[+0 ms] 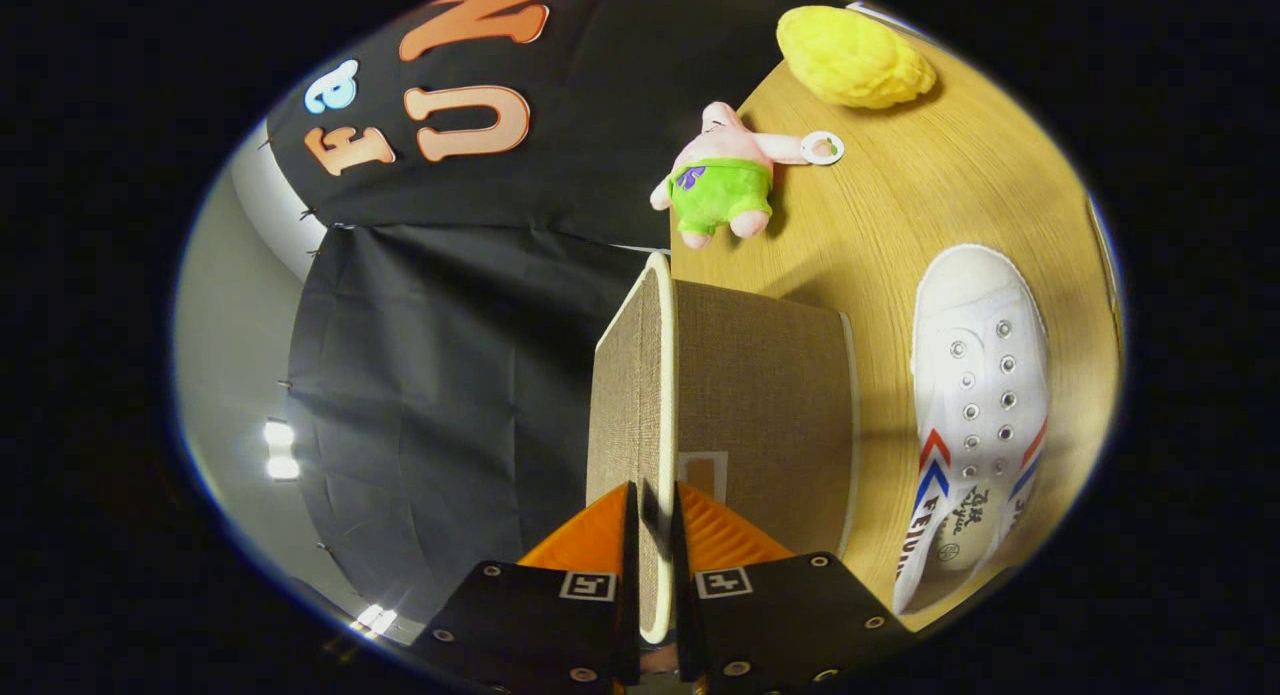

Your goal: Open the storage box then place both shoes into the box .Put the left shoe in first, then the right shoe, with the right side of both shoes facing outward in a uniform manner.

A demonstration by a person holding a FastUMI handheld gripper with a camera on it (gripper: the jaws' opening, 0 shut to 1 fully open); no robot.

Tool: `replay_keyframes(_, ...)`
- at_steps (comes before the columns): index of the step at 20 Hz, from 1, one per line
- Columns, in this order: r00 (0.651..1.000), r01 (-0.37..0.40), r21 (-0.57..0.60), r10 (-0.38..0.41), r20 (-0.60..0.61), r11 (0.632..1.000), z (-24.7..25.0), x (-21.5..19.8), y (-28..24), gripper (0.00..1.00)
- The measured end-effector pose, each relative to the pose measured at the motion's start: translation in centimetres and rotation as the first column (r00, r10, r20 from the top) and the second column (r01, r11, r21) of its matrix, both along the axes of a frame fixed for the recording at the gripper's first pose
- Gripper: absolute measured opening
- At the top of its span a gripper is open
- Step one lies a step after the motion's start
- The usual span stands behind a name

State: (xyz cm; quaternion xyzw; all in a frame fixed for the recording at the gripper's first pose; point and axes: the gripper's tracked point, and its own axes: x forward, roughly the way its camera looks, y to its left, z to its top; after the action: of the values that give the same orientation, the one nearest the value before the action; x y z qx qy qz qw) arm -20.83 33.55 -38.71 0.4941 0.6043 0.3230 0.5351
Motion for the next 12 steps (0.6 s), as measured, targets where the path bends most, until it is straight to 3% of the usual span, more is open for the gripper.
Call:
replay_keyframes(4, 1.0, 0.027, 0.043, -0.027, 0.003, 0.999, 2.8, 1.6, 0.0, 0.01)
replay_keyframes(12, 0.989, -0.005, 0.06, -0.004, 0.15, 0.998, 11.3, 5.0, 4.4, 0.04)
